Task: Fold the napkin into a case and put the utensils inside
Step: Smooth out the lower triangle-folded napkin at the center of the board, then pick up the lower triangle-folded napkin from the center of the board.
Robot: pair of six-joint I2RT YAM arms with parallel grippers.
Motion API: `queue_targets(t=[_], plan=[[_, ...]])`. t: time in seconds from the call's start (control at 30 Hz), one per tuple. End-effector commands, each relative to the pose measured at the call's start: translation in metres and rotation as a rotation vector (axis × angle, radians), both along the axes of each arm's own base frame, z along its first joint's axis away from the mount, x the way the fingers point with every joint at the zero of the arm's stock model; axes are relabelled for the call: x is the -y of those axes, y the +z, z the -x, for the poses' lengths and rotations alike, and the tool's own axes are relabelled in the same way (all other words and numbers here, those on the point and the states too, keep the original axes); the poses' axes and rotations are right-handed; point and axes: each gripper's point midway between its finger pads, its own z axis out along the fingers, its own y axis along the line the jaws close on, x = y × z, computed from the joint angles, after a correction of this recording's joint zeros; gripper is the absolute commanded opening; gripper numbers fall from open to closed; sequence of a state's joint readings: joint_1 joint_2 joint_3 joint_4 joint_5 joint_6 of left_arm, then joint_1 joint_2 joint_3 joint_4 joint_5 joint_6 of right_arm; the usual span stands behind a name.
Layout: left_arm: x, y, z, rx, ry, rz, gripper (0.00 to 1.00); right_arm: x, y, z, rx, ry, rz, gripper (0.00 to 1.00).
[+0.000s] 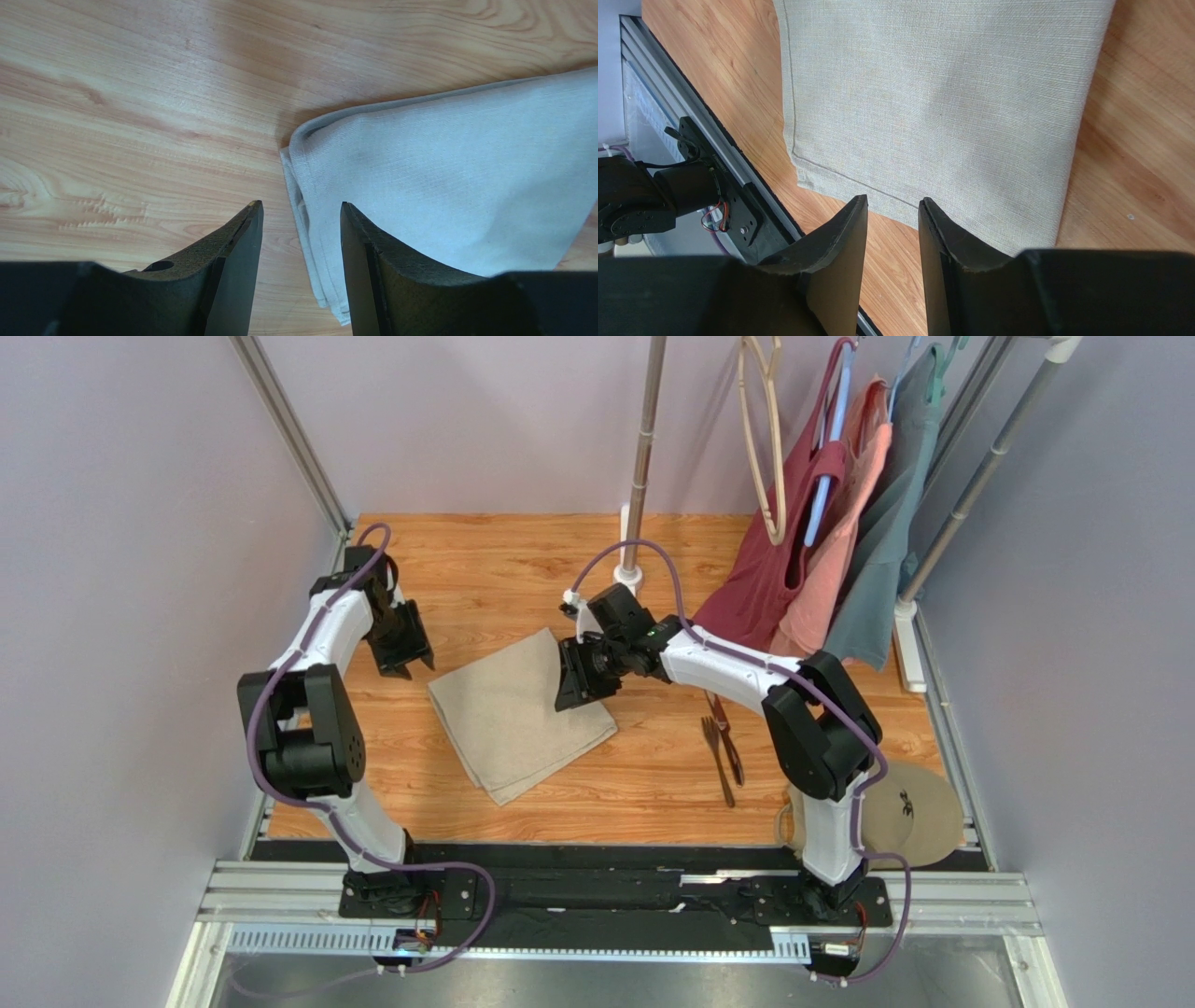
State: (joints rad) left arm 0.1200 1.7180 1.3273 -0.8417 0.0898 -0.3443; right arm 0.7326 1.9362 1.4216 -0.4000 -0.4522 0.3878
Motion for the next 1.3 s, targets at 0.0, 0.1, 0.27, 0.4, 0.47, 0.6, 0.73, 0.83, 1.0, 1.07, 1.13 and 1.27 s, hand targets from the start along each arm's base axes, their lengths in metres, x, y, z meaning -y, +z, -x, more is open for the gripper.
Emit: queue_targets(t=[0.0,0.1,0.27,0.4,0.47,0.6,0.73,0.83,1.0,1.07,1.13,1.27], plan=[[-0.007,-0.014,-0.002,-0.061,-0.057,-0.019,0.54,-0.021,0.005,0.007,-0.009,0.049,-0.045,0.38],[-0.01,-0.024,-0.006,-0.096,-0.095,-0.023,0.54,-0.029,0.004,0.017,-0.012,0.077,-0.05,0.38],[-0.013,-0.04,-0.007,-0.14,-0.125,-0.013,0.54,-0.043,0.001,0.032,-0.02,0.119,-0.058,0.39],[-0.011,-0.051,-0.007,-0.156,-0.133,0.017,0.53,-0.055,-0.012,0.044,-0.031,0.157,-0.047,0.41],[-0.013,-0.055,-0.004,-0.166,-0.135,0.006,0.51,-0.06,-0.019,0.047,-0.035,0.169,-0.036,0.41],[-0.021,-0.057,-0.003,-0.167,-0.129,-0.024,0.32,-0.044,-0.05,0.036,-0.032,0.137,0.049,0.43],[-0.024,-0.06,-0.003,-0.162,-0.12,-0.03,0.13,-0.012,-0.082,0.017,-0.024,0.074,0.153,0.43],[-0.024,-0.068,-0.002,-0.174,-0.122,-0.029,0.07,0.009,-0.092,0.007,0.034,0.054,0.253,0.46],[-0.015,-0.067,-0.005,-0.145,-0.126,0.015,0.0,0.004,-0.07,0.01,0.095,0.081,0.26,0.48],[-0.012,-0.063,-0.005,-0.124,-0.125,0.033,0.0,0.002,-0.059,0.011,0.128,0.091,0.276,0.51],[-0.006,-0.062,-0.006,-0.113,-0.127,0.058,0.0,-0.01,-0.038,0.013,0.195,0.131,0.258,0.57],[-0.001,-0.063,-0.006,-0.116,-0.114,0.092,0.0,-0.038,-0.019,0.026,0.275,0.223,0.218,0.66]])
